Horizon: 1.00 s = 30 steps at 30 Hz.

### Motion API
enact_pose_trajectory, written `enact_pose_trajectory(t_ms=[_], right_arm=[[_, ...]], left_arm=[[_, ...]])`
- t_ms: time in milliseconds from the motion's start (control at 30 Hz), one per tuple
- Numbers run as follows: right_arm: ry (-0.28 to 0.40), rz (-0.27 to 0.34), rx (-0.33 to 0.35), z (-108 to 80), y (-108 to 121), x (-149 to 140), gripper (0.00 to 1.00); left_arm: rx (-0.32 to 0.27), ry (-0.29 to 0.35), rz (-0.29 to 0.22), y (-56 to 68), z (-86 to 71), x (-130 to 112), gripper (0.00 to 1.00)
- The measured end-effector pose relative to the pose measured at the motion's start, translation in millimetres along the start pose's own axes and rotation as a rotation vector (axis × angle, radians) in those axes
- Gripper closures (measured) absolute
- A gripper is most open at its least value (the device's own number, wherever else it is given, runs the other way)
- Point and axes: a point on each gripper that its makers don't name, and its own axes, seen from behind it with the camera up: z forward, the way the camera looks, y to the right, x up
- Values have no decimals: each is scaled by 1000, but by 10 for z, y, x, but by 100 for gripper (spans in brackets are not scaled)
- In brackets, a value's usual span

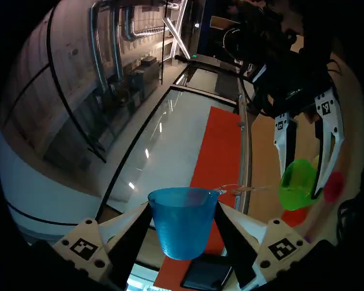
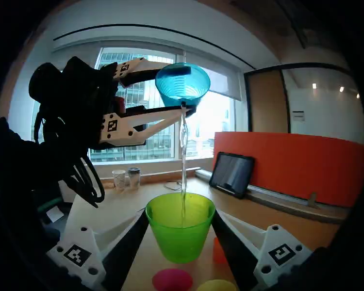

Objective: Pour water

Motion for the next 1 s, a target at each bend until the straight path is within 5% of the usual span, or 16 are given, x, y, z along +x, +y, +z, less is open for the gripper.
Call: enact_pose_trajectory(t_ms=[1000], right_arm=[[13, -4, -3, -37, 7, 44, 9]], left_arm=[[18, 13, 155, -80, 27, 112, 14]])
